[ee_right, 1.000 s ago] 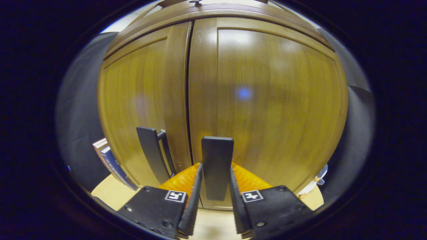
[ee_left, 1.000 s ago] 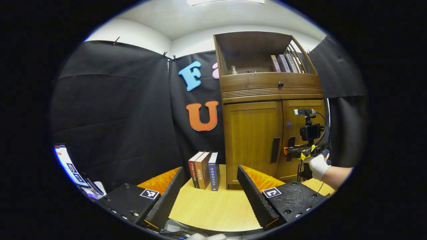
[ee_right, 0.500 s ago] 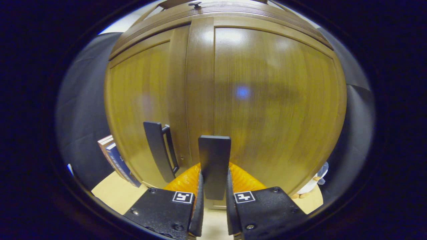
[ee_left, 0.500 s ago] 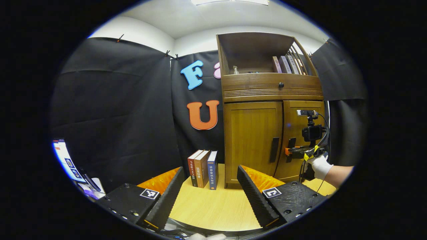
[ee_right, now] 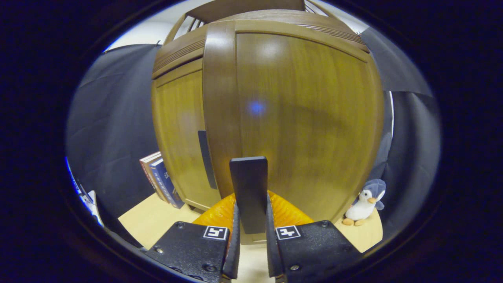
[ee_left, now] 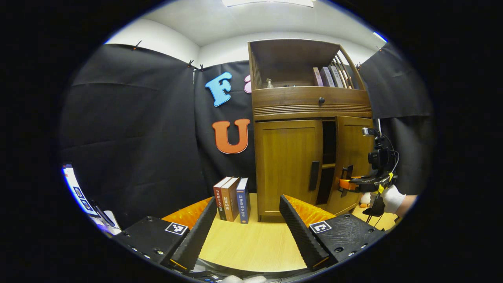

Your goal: Open the right door of the double-door shoe cabinet with the right hand, and open the left door with the left hand.

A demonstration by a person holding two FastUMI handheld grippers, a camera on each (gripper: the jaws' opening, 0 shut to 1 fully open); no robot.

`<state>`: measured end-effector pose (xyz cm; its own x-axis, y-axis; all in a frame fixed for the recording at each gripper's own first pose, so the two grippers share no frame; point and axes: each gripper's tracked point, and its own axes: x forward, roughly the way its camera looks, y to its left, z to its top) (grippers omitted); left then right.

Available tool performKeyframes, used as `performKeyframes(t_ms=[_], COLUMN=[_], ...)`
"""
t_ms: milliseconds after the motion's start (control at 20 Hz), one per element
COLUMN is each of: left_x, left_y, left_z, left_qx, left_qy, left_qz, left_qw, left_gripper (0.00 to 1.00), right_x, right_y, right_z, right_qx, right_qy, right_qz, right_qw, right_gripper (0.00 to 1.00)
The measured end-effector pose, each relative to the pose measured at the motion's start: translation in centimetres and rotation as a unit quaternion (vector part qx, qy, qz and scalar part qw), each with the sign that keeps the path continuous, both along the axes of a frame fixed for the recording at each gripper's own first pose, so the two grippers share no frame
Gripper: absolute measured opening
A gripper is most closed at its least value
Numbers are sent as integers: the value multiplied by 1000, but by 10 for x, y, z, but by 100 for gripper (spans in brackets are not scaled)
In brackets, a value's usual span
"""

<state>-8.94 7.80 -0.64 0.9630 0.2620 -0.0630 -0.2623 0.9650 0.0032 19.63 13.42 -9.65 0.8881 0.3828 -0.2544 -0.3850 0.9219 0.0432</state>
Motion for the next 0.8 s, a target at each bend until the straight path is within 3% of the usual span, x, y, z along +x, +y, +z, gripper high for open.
performKeyframes(t_ms=[300,800], left_x=[8,34], left_y=[-37,-127], left_z=[0,0], left_qx=[4,15], left_qy=[5,0], left_qz=[-50,-157], left_qw=[999,988], left_gripper=[96,96], right_x=[-38,-90], right_y=[-36,-130], right_z=[-4,-8], right_qx=[6,15], right_qy=[1,0], right_qz=[7,-61], right_qw=[1000,998], right_gripper=[30,24])
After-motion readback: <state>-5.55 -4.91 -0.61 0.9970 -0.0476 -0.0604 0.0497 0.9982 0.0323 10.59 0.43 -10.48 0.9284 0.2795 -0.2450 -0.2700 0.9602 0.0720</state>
